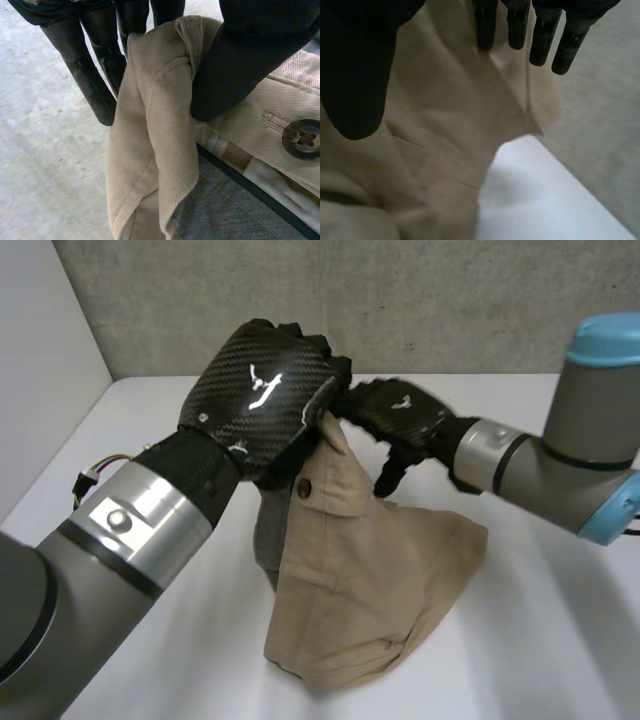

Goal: Fold the shorts.

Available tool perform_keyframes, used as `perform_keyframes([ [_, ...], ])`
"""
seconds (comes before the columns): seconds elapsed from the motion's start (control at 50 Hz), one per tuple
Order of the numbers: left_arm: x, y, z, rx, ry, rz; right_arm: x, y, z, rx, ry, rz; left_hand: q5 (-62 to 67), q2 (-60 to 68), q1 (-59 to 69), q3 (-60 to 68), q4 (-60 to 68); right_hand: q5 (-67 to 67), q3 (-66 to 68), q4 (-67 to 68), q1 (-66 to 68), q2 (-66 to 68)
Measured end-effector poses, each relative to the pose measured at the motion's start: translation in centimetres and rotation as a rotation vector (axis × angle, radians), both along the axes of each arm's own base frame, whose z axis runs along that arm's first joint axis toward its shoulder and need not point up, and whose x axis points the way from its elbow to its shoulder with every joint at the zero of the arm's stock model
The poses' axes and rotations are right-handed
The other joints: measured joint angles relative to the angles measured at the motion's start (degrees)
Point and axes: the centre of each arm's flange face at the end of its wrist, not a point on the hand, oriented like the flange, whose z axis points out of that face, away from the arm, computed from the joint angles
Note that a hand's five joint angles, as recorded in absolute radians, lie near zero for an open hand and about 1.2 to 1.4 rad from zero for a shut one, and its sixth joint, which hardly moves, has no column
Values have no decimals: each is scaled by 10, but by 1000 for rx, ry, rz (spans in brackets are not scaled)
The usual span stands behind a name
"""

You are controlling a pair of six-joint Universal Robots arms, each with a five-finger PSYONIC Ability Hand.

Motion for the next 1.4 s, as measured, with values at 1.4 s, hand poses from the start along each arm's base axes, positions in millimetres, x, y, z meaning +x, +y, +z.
perform_keyframes([
  [1.4,-134,-40,-102,74,-33,-77,-117,-42,6,-84,150,-665,-443,-479,-481,-449,-482,0,-1,-1,-1,0],
])
